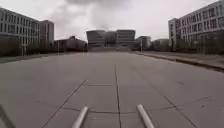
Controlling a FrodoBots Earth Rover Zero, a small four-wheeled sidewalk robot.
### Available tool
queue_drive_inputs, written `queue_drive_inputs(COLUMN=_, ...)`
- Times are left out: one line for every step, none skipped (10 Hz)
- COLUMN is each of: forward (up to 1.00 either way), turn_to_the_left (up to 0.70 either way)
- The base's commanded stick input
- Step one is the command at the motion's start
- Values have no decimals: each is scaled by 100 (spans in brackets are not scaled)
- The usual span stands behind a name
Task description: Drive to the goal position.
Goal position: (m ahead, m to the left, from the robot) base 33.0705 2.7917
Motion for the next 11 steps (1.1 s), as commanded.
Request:
queue_drive_inputs(forward=100, turn_to_the_left=-27)
queue_drive_inputs(forward=100, turn_to_the_left=-8)
queue_drive_inputs(forward=100, turn_to_the_left=0)
queue_drive_inputs(forward=100, turn_to_the_left=0)
queue_drive_inputs(forward=100, turn_to_the_left=-7)
queue_drive_inputs(forward=100, turn_to_the_left=-27)
queue_drive_inputs(forward=100, turn_to_the_left=-27)
queue_drive_inputs(forward=100, turn_to_the_left=-23)
queue_drive_inputs(forward=100, turn_to_the_left=0)
queue_drive_inputs(forward=100, turn_to_the_left=0)
queue_drive_inputs(forward=100, turn_to_the_left=0)
